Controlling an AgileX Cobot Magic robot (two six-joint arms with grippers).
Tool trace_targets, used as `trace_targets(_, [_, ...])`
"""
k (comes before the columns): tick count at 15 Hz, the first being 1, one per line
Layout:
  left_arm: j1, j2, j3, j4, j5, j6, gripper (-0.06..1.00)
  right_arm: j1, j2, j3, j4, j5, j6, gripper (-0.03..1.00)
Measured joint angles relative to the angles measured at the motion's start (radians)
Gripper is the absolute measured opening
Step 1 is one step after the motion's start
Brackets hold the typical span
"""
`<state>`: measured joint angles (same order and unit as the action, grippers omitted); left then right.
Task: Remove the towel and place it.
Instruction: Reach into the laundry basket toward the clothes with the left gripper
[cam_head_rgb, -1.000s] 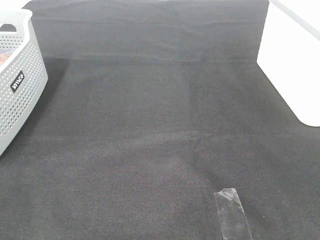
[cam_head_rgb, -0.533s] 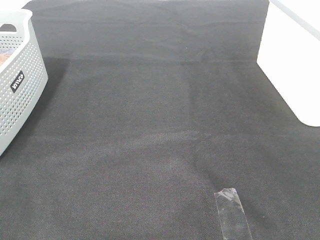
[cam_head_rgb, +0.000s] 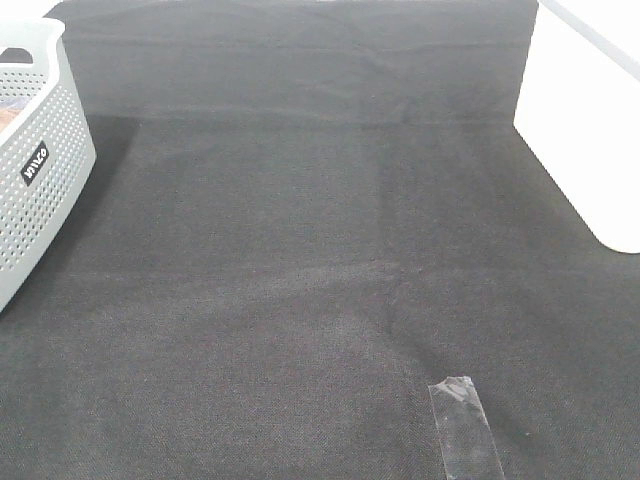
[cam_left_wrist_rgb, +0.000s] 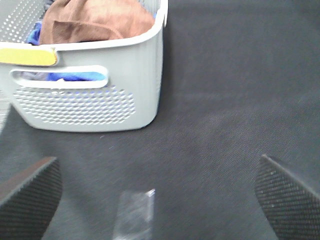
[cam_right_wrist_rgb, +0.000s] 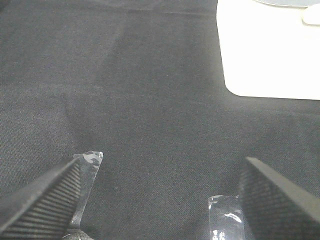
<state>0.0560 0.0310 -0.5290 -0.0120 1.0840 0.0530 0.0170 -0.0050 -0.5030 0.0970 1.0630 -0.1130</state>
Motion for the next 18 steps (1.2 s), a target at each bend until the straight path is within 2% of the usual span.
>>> trace_targets(2, [0.0,0.169,-0.122,0.057,0.033,0.14,0.99,0.0,0.0,0.0,0.0,0.0,0.0,0.79])
trace_targets(3, [0.0,0.339,-0.233,0.1,0.046,0.244,0.99,0.0,0.0,0.0,0.0,-0.001,0.0,0.79])
trace_targets(5, [0.0,0.563,-0.394,0.157,0.046,0.368,0.99,0.0,0.0,0.0,0.0,-0.001,0.0,0.79])
trace_targets(8, [0.0,0.916,-0.673,0.193,0.068,0.554,0.98,0.0,0.0,0.0,0.0,-0.001,0.0,0.79])
trace_targets(10, [0.0,1.14,-0.86,0.195,0.119,0.618,0.98,0.0,0.0,0.0,0.0,-0.001,0.0,0.79])
trace_targets(12, [0.0,1.322,-0.992,0.22,0.122,0.654,0.98,0.0,0.0,0.0,0.0,-0.001,0.0,0.79])
trace_targets(14, [0.024,1.464,-1.061,0.244,0.122,0.712,0.98,0.0,0.0,0.0,0.0,-0.001,0.0,0.79])
trace_targets(18, [0.144,1.709,-1.119,0.265,0.128,0.771,0.97,0.0,0.0,0.0,0.0,-0.001,0.0,0.79])
